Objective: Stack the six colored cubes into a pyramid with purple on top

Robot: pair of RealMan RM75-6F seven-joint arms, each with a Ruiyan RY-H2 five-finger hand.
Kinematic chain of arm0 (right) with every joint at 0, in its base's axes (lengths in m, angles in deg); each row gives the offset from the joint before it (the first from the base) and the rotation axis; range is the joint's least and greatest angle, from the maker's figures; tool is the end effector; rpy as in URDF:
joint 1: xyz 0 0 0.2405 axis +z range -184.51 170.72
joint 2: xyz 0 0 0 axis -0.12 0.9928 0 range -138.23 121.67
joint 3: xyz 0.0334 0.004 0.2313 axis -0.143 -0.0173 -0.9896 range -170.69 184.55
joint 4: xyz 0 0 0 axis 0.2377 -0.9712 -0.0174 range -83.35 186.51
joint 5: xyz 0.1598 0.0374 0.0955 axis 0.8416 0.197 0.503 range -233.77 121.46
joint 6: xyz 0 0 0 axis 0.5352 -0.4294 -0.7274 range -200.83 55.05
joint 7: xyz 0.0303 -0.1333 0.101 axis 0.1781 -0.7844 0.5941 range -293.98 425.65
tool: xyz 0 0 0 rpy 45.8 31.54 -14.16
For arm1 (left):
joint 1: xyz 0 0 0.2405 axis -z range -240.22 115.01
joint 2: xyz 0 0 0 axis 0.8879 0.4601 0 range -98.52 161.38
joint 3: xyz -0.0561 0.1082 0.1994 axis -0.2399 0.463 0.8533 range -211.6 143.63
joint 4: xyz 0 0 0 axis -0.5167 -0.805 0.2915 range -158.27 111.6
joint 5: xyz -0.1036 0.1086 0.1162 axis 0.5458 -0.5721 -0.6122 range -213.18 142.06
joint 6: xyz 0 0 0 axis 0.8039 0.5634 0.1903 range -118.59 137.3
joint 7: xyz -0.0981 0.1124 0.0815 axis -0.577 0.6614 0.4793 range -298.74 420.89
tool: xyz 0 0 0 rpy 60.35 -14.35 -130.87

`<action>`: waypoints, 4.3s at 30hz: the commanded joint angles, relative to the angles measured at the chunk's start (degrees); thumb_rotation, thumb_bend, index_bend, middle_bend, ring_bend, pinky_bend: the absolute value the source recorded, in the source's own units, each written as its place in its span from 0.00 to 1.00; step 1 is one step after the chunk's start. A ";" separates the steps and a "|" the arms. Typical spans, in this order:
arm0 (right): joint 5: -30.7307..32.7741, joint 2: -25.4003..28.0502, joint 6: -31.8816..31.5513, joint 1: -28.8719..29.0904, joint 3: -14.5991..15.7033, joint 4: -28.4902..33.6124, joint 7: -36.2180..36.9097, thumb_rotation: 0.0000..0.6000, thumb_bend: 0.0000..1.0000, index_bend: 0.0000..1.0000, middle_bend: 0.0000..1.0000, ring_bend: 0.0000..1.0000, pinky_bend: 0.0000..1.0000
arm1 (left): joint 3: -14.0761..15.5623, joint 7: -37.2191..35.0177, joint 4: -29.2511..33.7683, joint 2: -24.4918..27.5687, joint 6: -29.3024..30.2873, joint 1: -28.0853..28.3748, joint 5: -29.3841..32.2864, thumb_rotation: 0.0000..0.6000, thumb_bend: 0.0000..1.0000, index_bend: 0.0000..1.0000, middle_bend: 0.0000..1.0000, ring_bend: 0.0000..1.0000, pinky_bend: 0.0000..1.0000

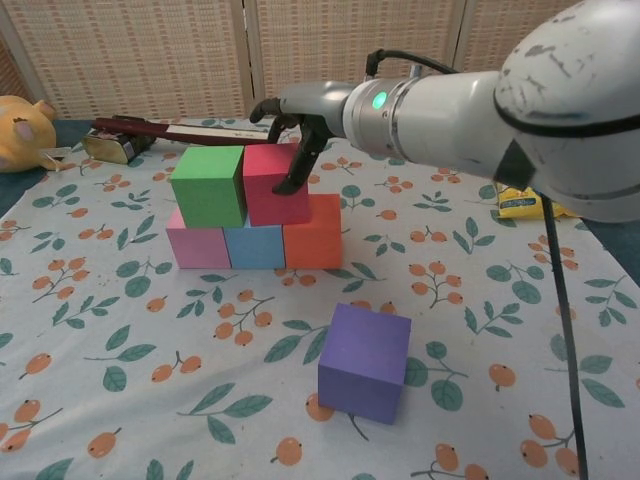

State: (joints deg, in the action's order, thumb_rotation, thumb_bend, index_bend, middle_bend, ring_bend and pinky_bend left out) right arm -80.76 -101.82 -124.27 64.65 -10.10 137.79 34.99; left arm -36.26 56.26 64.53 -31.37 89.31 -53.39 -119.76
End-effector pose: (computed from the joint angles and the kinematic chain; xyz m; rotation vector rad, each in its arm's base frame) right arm 0.0169 -0.3821 -0.0406 1.9285 -1.1544 0.9340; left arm -0.2948 0.2252 0.1703 -1.4419 -0.9273 -0.8730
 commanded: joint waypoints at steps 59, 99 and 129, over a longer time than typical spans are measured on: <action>-5.31 -1.25 -0.52 -2.85 -0.03 -1.64 2.28 1.00 0.21 0.00 0.32 0.06 0.05 | 0.39 -1.02 0.51 0.71 -1.00 -0.32 0.01 1.00 0.33 0.25 0.01 0.00 0.10; -3.44 -1.61 -0.60 -2.74 -0.51 -1.28 0.76 1.00 0.21 0.00 0.14 0.00 0.02 | 0.48 -1.61 -0.04 0.46 -1.18 -0.34 -0.13 1.00 0.33 0.25 0.00 0.00 0.10; -48.96 33.78 4.55 -27.01 11.68 25.08 31.83 1.00 0.05 0.00 0.11 0.00 0.14 | -0.87 4.23 4.53 1.24 -3.57 1.83 1.70 1.00 0.33 0.24 0.00 0.00 0.10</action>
State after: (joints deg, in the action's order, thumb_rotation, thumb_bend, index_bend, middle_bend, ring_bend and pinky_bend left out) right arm -119.00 -73.99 -124.38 42.39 -3.13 161.15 57.91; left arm -37.01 59.78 68.41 -30.20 85.95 -51.79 -118.28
